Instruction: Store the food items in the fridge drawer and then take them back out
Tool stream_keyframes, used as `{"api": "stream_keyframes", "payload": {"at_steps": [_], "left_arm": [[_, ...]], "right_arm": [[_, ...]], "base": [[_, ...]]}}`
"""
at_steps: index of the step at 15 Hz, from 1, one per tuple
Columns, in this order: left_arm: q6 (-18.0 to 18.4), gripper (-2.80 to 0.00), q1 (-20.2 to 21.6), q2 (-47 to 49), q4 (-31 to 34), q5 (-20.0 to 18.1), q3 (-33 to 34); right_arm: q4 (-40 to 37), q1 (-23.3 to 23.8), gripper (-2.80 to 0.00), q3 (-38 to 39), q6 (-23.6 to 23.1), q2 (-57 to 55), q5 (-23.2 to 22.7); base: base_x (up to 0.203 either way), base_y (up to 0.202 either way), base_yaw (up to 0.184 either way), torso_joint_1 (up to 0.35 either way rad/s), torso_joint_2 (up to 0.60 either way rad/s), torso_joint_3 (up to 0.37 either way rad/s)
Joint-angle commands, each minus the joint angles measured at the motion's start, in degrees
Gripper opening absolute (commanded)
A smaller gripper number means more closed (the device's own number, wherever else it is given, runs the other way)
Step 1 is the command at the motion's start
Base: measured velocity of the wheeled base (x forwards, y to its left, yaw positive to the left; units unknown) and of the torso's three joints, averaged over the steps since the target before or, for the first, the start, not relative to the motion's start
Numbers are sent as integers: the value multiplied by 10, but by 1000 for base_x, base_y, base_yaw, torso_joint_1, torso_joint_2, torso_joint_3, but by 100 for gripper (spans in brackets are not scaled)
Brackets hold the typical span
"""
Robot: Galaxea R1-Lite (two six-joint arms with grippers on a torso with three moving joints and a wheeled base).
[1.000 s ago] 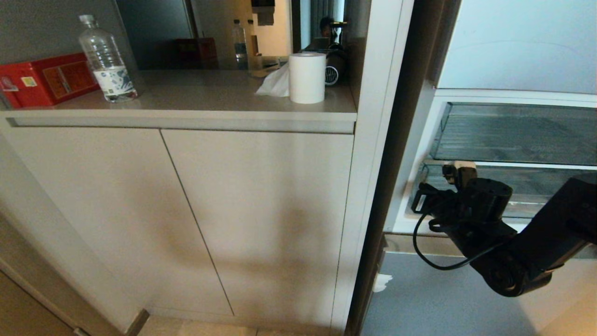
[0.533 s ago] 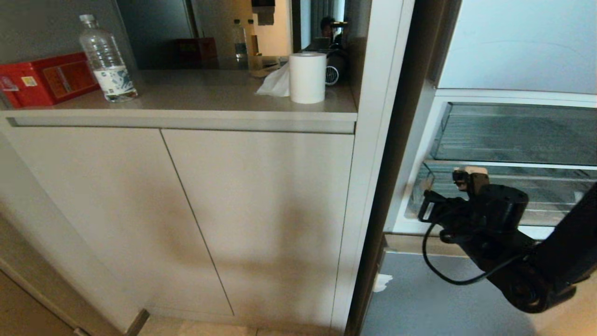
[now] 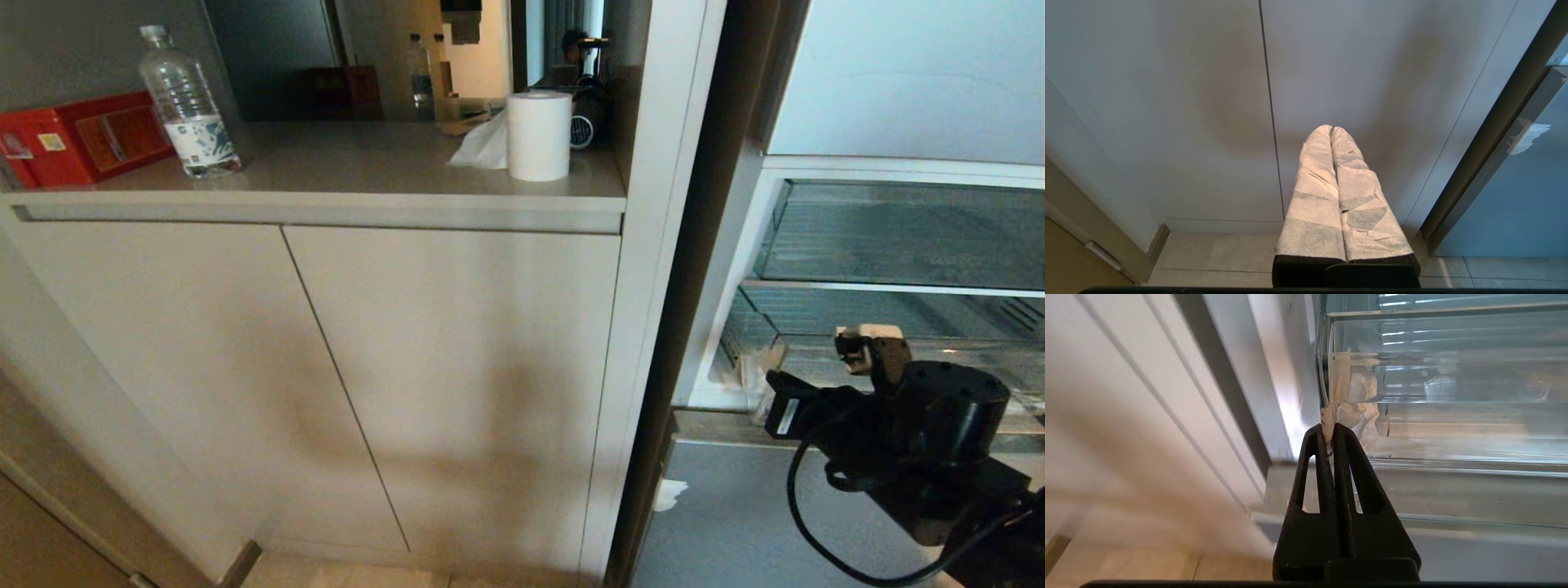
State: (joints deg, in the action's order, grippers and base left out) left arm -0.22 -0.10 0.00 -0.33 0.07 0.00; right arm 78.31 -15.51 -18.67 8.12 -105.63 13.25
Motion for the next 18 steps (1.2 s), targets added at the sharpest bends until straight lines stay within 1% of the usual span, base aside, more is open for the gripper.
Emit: {"api": "stream_keyframes", "payload": {"at_steps": [1, 4, 6, 9, 11, 12, 13, 14, 15, 16, 18], "left_arm": [[0, -280, 0, 1, -1, 0, 1], [0, -280, 0, 1, 0, 0, 1], [0, -280, 0, 1, -1, 0, 1], [0, -280, 0, 1, 0, 0, 1], [0, -280, 0, 1, 0, 0, 1], [0, -280, 0, 1, -1, 0, 1], [0, -280, 0, 1, 0, 0, 1], [0, -280, 0, 1, -1, 0, 1], [0, -280, 0, 1, 0, 0, 1], [0, -280, 0, 1, 0, 0, 1], [0, -280, 0, 1, 0, 0, 1]], "right_arm": [[4, -10, 0, 52, 2, 56, 3], [3, -25, 0, 112, 8, 109, 4], [3, -26, 0, 145, 13, 136, 4], [-2, -26, 0, 164, 14, 187, 7], [-43, -25, 0, 158, 11, 247, 18], [-82, -25, 0, 147, 10, 275, 21], [-138, -23, 0, 124, 9, 310, 23], [-202, -22, -280, 92, 9, 347, 24], [-276, -20, -280, 56, 9, 380, 25], [-375, -18, -280, 5, 10, 406, 25], [-542, -13, -280, -98, 13, 427, 25]], "base": [[0, 0, 0, 0, 0, 0], [0, 0, 0, 0, 0, 0], [0, 0, 0, 0, 0, 0], [0, 0, 0, 0, 0, 0], [0, 0, 0, 0, 0, 0], [0, 0, 0, 0, 0, 0], [0, 0, 0, 0, 0, 0], [0, 0, 0, 0, 0, 0], [0, 0, 0, 0, 0, 0], [0, 0, 0, 0, 0, 0], [0, 0, 0, 0, 0, 0]]}}
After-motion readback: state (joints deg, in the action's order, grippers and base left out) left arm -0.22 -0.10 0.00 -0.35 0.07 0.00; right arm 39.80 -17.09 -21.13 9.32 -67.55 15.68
